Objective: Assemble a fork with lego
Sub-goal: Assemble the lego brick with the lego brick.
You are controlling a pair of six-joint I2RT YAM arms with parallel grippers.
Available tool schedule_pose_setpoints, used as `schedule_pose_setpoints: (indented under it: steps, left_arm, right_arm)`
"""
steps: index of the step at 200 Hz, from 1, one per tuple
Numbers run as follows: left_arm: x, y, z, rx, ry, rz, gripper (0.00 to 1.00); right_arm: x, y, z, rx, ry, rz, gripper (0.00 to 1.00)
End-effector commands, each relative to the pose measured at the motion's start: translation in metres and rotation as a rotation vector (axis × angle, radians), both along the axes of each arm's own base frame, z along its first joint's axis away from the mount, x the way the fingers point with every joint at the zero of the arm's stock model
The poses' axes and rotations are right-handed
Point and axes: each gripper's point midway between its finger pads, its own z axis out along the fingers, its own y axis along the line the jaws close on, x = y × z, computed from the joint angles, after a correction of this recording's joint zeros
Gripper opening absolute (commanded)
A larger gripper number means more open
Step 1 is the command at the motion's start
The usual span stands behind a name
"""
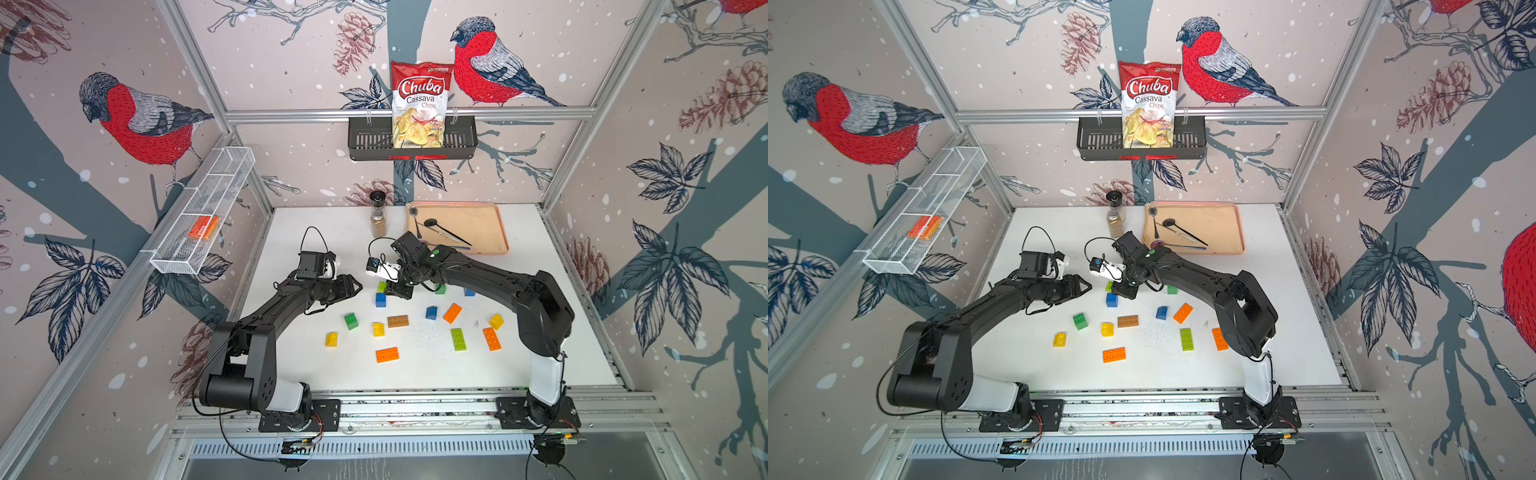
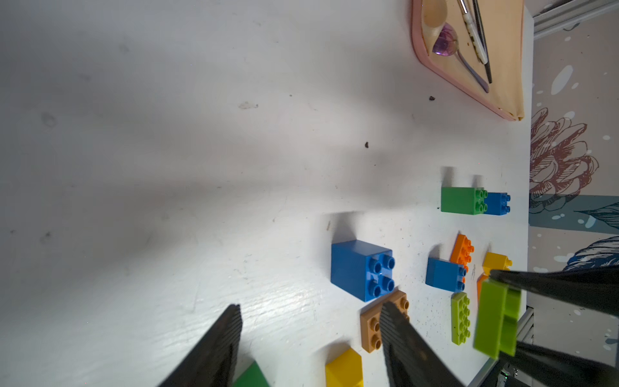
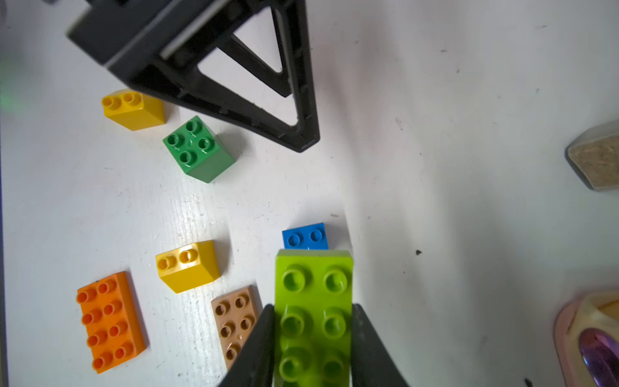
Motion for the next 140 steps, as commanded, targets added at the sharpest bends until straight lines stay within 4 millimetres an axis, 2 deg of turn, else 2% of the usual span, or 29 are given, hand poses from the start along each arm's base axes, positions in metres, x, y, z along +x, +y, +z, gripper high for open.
schedule_pose_setpoints:
  steps: [1, 35, 63, 140]
  left_arm:
    - [0.004, 0.001, 0.005, -0.034, -0.036, 0.012, 0.66]
    - [0.001, 0.006, -0.001, -0.027, -0.028, 0.018, 0.66]
    - [-0.001, 0.006, -0.005, -0.035, -0.025, 0.023, 0.66]
    - [-0.003, 0.005, -0.011, -0.045, -0.014, 0.026, 0.66]
  right_arm:
    - [-0.014, -0.004, -0.011, -0.066, 0.054, 0.099, 0.23]
    - [-0.013, 0.011, -0.014, -0.070, 0.057, 0.130, 0.24]
    - [-0.009, 0.018, -0.024, -0.082, 0.070, 0.120, 0.24]
    - [-0.002, 0.020, -0.040, -0.119, 0.060, 0.137, 0.24]
